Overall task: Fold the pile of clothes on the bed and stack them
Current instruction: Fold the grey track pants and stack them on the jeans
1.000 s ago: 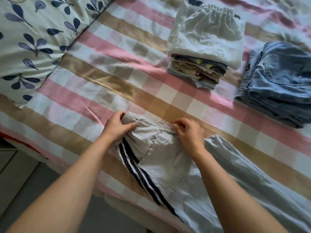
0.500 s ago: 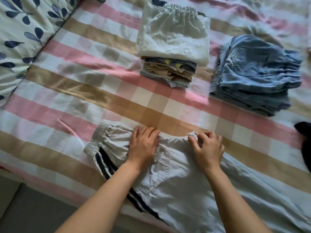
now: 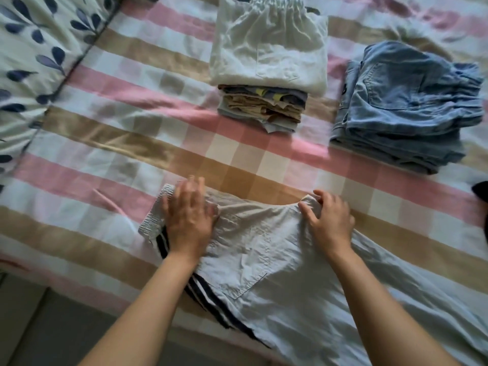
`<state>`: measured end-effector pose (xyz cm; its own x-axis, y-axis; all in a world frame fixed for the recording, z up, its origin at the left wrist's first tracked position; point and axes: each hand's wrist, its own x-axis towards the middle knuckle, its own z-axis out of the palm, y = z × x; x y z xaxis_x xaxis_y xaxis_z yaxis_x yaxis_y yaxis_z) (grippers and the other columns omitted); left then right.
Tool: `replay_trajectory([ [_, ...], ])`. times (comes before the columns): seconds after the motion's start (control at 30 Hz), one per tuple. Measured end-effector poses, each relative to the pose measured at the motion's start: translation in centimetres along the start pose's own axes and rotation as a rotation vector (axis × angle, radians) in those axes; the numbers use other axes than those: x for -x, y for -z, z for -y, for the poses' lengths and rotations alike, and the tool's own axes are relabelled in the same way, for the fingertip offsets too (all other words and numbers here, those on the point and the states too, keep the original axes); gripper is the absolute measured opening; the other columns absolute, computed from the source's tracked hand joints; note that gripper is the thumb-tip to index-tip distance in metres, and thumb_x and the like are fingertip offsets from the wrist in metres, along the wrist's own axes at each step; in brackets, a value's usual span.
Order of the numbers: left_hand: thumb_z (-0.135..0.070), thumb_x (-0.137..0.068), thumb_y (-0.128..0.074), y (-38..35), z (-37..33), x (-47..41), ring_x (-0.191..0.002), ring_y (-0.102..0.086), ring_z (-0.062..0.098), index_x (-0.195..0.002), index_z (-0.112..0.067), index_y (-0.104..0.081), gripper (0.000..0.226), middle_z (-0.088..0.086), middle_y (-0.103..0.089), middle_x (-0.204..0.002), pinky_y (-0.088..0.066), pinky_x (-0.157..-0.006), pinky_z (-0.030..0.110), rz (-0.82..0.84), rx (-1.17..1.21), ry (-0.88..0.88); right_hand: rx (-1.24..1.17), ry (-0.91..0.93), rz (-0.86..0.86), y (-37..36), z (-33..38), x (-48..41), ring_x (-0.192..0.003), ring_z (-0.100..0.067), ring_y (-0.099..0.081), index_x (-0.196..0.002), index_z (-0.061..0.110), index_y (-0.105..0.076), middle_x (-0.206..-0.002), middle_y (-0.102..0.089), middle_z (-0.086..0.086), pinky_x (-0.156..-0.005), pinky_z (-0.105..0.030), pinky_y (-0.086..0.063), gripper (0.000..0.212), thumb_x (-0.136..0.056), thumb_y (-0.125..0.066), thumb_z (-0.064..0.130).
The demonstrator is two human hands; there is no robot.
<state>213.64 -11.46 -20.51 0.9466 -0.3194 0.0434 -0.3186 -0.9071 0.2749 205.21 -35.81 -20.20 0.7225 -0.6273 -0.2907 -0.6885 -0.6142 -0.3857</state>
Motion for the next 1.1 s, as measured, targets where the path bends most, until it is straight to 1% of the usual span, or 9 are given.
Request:
replay_trajectory([
  [0.13,-0.053,-0.085,-0.047,2.3,3.9,-0.8,-0.118,-0.044,0.036,-0.127,-0.001,-0.041,0.067,0.023,-0.049,-0.127,-0.028,-0.099,0.049,0.171,0.031,0.456,0.040,0.018,0.092,-0.1,0.8,-0.7,-0.101,-0.032,-0.056,-0.086,0.023,-0.056,-0.102,-0.065,-0.010,-0.076,-0.037,-0.034,0.017,-0.086,-0.060,0.039],
  [0.23,-0.061,-0.079,-0.044,2.1,5.1,-1.6,-0.090,-0.060,0.035,-0.110,-0.002,-0.038,0.067,0.019,-0.061,-0.093,-0.043,-0.078,0.043,0.251,0.142,0.421,-0.001,0.073,-0.001,-0.3,1.6,-1.7,-0.088,-0.037,-0.058,-0.067,0.019,-0.042,-0.086,-0.065,-0.016,-0.066,-0.036,-0.029,0.030,-0.086,-0.060,0.032],
  [0.3,-0.065,-0.074,-0.041,2.1,5.9,-2.9,-0.075,-0.062,0.034,-0.108,-0.003,-0.036,0.070,0.014,-0.057,-0.077,-0.042,-0.066,0.039,0.159,0.175,0.401,-0.025,0.127,-0.078,-0.4,2.8,-2.7,-0.084,-0.038,-0.057,-0.066,0.019,-0.043,-0.083,-0.065,-0.017,-0.065,-0.036,-0.028,0.029,-0.086,-0.061,0.031],
  [0.4,-0.057,-0.080,-0.049,2.0,7.3,-5.4,-0.090,-0.060,0.038,-0.115,-0.001,-0.040,0.067,0.022,-0.062,-0.098,-0.030,-0.080,0.044,-0.005,0.100,0.395,-0.020,0.198,-0.140,-1.0,5.1,-4.9,-0.089,-0.035,-0.056,-0.073,0.016,-0.056,-0.088,-0.066,-0.015,-0.068,-0.035,-0.026,0.021,-0.086,-0.060,0.031],
  [0.5,-0.053,-0.085,-0.048,2.0,7.6,-6.8,-0.116,-0.046,0.037,-0.131,-0.004,-0.037,0.069,0.023,-0.048,-0.127,-0.032,-0.093,0.048,0.010,0.029,0.395,0.003,0.168,-0.099,-1.8,6.5,-6.0,-0.098,-0.033,-0.054,-0.090,0.015,-0.064,-0.100,-0.066,-0.012,-0.074,-0.036,-0.028,0.019,-0.089,-0.056,0.032],
  [0.63,-0.034,-0.093,-0.046,2.6,2.7,-4.0,-0.123,-0.041,0.035,-0.132,0.002,-0.042,0.053,0.022,-0.046,-0.132,-0.030,-0.105,0.048,-0.122,0.121,0.062,-0.050,0.161,-0.150,-1.1,5.7,-3.8,-0.112,-0.029,-0.044,-0.118,0.020,-0.057,-0.119,-0.055,-0.008,-0.093,-0.041,-0.031,0.031,-0.088,-0.057,0.027],
  [0.8,-0.029,-0.090,-0.043,1.2,-8.3,4.0,-0.118,-0.045,0.024,-0.118,-0.004,-0.059,0.041,0.013,-0.058,-0.121,-0.041,-0.099,0.050,0.041,0.343,-0.289,-0.126,0.121,-0.316,1.3,-1.0,4.4,-0.105,-0.035,-0.052,-0.113,0.012,-0.061,-0.112,-0.060,-0.012,-0.091,-0.040,-0.033,0.031,-0.084,-0.057,0.019],
  [0.97,-0.030,-0.087,-0.044,-0.8,-17.7,8.0,-0.106,-0.059,0.022,-0.111,-0.009,-0.064,0.037,0.006,-0.064,-0.113,-0.050,-0.090,0.037,0.226,0.429,-0.402,-0.149,-0.069,-0.393,4.2,-9.2,9.1,-0.096,-0.040,-0.058,-0.100,0.002,-0.066,-0.099,-0.064,-0.019,-0.088,-0.035,-0.031,0.029,-0.082,-0.050,0.019],
  [1.1,-0.029,-0.085,-0.046,-2.7,-23.0,9.9,-0.101,-0.063,0.025,-0.107,-0.008,-0.065,0.037,0.008,-0.065,-0.108,-0.052,-0.087,0.038,0.373,0.414,-0.456,-0.152,-0.109,-0.446,6.3,-14.0,10.4,-0.092,-0.039,-0.058,-0.099,0.002,-0.066,-0.098,-0.065,-0.018,-0.088,-0.036,-0.032,0.036,-0.083,-0.043,0.024],
])
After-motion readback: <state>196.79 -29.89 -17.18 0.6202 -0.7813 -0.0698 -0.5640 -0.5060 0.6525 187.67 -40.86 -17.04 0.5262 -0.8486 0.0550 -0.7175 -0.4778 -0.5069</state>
